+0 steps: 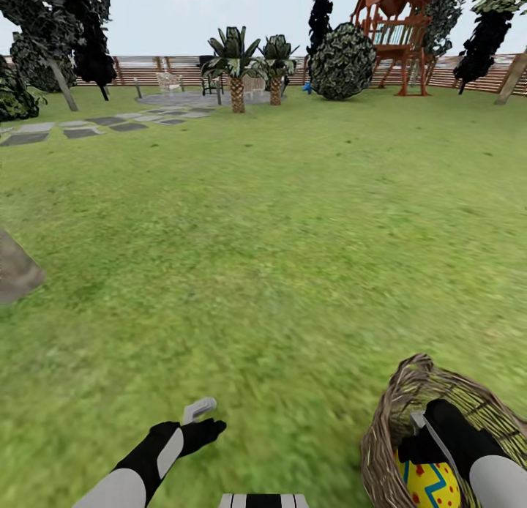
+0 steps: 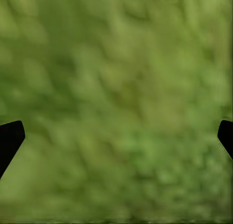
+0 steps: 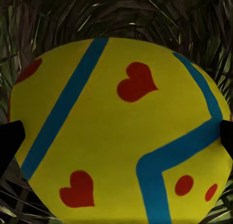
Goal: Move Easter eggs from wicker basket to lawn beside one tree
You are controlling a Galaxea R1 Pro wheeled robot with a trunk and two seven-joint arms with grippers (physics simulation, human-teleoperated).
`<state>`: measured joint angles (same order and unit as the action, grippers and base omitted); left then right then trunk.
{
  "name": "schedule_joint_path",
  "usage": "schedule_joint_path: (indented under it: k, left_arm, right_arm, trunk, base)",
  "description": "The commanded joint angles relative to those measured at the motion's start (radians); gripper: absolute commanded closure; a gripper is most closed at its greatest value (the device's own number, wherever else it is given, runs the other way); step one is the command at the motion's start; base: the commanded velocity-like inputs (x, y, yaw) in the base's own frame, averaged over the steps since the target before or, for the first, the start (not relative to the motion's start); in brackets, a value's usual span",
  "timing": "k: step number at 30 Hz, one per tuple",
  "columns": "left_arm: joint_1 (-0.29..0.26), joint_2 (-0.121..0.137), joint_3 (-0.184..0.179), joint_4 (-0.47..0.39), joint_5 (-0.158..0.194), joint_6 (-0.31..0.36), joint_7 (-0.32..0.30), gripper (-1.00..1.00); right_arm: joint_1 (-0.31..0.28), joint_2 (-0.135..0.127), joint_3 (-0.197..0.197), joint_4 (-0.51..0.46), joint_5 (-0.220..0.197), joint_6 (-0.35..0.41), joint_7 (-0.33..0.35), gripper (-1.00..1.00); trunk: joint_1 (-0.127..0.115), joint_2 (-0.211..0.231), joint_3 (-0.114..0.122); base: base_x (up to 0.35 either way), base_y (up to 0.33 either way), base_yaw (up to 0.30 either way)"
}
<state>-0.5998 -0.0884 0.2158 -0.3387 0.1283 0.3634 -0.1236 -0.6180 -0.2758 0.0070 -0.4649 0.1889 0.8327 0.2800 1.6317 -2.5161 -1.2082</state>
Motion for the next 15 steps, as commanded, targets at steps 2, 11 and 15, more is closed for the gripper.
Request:
schedule_joint_path:
  k: [2,11,15]
  left_arm:
    - [0.000,-0.002,0.004,0.008,0.008,0.007,-0.001,-1.00]
    - [-0.001,-0.002,0.003,0.010,0.008,0.007,-0.001,-1.00]
    - [-0.001,-0.002,0.002,0.010,0.008,0.007,-0.001,-1.00]
  right_arm:
    - [0.000,0.000,0.001,-0.001,0.011,0.003,0.008,1.00]
    - [0.000,0.001,0.001,-0.001,0.011,0.003,0.008,1.00]
    - [0.000,0.001,0.001,-0.001,0.010,0.003,0.008,1.00]
  trunk:
    - [-0.001,0.000,0.007]
    - [-0.005,0.002,0.042]
    - [-0.007,0.003,0.057]
  base:
    - [0.000,0.000,0.000]
    - [0.000,0.000,0.000]
    - [0.000,0.000,0.000]
